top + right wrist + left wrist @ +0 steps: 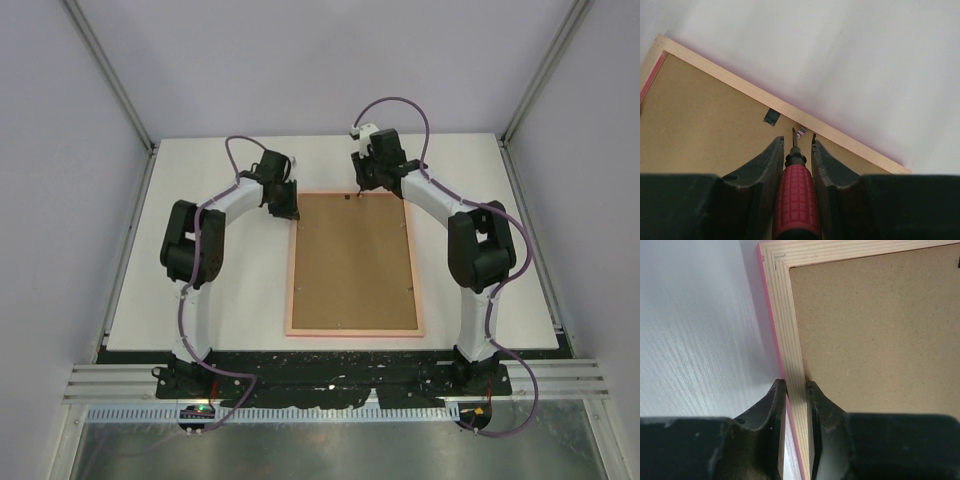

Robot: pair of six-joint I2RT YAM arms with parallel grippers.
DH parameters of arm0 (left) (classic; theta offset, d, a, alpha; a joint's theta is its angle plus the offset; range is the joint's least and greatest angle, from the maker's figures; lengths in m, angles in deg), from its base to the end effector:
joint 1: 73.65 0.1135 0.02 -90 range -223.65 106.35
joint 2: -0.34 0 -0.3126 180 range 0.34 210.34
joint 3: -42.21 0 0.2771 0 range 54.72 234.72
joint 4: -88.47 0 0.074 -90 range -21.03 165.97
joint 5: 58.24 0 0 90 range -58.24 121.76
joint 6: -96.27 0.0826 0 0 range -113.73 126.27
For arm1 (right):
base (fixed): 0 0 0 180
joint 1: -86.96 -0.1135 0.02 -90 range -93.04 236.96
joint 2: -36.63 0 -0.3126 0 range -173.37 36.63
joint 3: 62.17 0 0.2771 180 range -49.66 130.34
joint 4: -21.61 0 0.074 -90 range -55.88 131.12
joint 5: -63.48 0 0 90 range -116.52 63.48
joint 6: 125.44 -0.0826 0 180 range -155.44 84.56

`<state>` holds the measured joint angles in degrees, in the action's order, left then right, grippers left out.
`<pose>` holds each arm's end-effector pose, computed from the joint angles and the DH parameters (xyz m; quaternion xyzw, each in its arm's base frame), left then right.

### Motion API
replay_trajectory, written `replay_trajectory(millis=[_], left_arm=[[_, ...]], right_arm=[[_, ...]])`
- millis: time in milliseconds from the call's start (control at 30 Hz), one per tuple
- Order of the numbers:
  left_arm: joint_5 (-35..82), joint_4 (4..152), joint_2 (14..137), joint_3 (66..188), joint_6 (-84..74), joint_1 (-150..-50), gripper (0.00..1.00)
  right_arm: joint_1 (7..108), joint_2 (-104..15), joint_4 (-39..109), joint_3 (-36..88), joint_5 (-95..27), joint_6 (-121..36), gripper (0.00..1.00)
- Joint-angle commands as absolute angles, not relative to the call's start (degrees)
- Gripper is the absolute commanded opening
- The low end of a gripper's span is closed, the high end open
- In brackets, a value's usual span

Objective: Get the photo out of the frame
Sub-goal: Release the photo frame item from the photo frame.

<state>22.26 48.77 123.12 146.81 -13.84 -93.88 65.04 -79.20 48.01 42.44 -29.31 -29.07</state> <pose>0.4974 -0.1978 0.1582 0.0239 0.9576 -0.1698 0.2313 0.5106 0.2098 0.2454 -0.2296 0.8672 0.0813 0.4342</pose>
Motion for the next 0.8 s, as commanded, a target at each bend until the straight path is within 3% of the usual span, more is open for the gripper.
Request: replay_trajectory(millis=[0, 767], left_arm=[[22.35, 51.35, 120.57, 143.67, -14.12, -93.60, 0.12], [22.44, 52.94, 120.13, 142.52, -14.03, -93.60, 0.13]], right_arm=[[64.11, -79.04, 45.98, 45.26, -26.79, -28.05, 0.08], [63.67, -80.18, 44.66, 44.82, -21.16, -23.31, 0.08]])
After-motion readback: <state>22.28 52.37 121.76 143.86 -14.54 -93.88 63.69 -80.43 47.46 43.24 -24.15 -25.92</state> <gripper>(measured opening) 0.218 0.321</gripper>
